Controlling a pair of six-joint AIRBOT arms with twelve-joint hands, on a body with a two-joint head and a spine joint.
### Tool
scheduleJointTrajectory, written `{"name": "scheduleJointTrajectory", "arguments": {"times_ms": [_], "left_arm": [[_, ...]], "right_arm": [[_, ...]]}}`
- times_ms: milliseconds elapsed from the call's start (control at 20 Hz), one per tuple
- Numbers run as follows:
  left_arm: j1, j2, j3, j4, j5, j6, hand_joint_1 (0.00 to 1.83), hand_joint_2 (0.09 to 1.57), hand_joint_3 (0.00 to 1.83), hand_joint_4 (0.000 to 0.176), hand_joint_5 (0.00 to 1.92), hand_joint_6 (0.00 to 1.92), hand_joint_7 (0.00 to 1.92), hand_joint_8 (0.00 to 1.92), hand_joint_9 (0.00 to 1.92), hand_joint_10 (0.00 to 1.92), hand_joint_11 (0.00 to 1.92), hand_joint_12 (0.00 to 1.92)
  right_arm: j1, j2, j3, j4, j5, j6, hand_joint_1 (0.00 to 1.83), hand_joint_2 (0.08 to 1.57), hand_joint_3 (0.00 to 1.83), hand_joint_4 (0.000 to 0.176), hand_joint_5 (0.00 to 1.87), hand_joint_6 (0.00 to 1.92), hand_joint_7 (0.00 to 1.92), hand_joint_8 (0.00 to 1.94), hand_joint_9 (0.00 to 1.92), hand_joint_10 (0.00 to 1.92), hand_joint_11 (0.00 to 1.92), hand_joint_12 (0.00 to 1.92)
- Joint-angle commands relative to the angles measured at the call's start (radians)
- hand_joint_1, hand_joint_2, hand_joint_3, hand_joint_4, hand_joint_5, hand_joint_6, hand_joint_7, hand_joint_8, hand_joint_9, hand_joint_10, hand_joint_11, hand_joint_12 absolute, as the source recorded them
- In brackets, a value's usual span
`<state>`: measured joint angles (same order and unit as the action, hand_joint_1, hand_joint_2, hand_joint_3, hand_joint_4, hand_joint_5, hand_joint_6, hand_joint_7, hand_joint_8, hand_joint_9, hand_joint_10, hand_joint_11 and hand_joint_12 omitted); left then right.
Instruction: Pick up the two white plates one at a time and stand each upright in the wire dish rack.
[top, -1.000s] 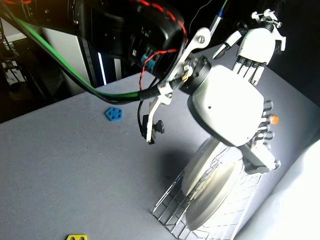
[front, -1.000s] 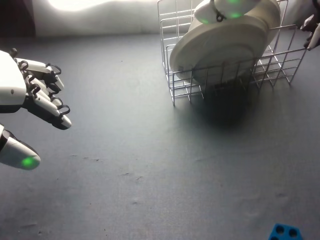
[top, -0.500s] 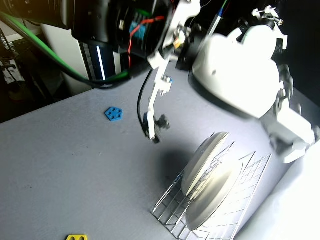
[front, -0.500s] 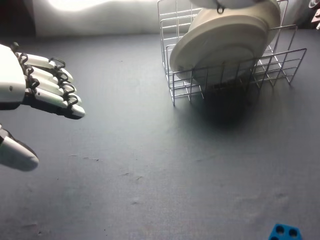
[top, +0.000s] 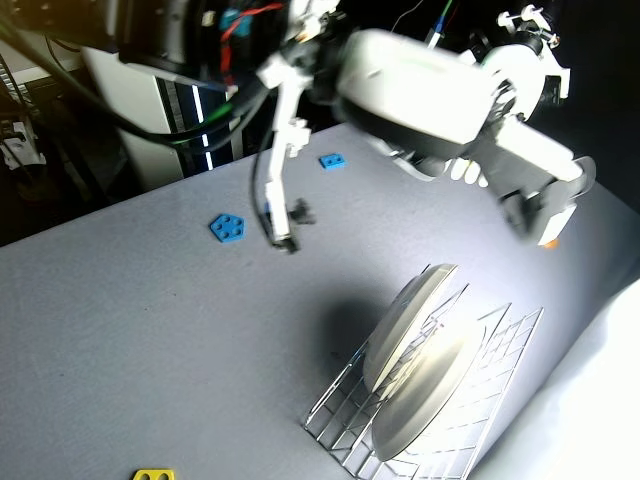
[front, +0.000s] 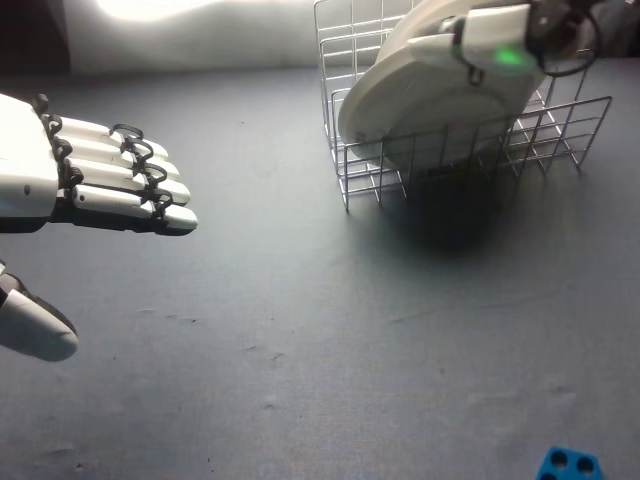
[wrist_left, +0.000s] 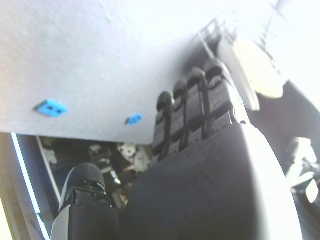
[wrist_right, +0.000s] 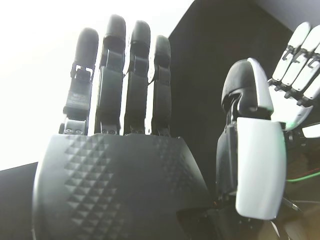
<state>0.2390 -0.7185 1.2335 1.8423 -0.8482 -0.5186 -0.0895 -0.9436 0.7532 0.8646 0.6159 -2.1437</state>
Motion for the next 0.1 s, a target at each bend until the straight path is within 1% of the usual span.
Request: {"name": "scheduleJointTrajectory", "arguments": {"times_ms": [0,50], "left_arm": [[-0.014,0.009,0.000,-0.061,0.001,-0.003,0.00,1.08,0.00,0.000,0.00,0.00,0.06,0.01,0.04,0.01,0.02,0.01],[-0.017,0.009,-0.002,-0.056,0.001,-0.003,0.00,1.09,0.00,0.000,0.00,0.00,0.07,0.01,0.05,0.01,0.04,0.02]], "right_arm": [[0.003,0.014,-0.018,-0.057,0.090,-0.004,0.71,1.05,0.00,0.000,0.63,0.00,0.74,0.01,0.75,0.04,0.21,1.15],[-0.008,0.034,-0.045,-0.091,0.096,-0.002,0.74,1.06,0.00,0.000,0.63,0.00,0.73,0.00,0.76,0.04,0.19,1.30]]}}
